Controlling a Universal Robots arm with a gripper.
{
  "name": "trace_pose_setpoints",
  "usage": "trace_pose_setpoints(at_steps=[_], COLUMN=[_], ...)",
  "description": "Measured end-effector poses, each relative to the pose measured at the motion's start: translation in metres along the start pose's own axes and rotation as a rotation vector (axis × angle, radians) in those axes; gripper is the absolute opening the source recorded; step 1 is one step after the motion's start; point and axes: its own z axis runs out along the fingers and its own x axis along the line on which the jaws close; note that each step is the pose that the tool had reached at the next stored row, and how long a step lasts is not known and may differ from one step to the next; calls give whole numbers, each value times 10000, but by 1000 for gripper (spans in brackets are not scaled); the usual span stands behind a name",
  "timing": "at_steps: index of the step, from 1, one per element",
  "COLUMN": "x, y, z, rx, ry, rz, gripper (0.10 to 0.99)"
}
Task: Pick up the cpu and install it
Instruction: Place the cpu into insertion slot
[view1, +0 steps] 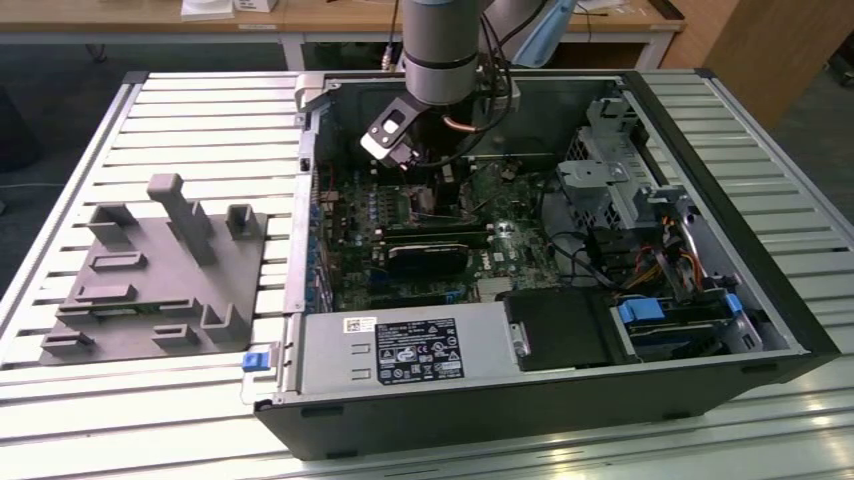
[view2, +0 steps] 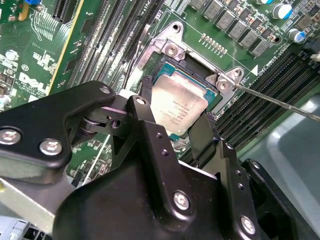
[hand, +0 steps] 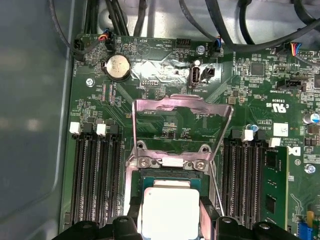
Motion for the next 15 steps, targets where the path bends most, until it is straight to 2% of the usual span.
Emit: trace_pose_setpoints(at_steps=[15], x=[16], y=[6], z=[63], rx=[40], ry=[-3], rz=[0], gripper=[541])
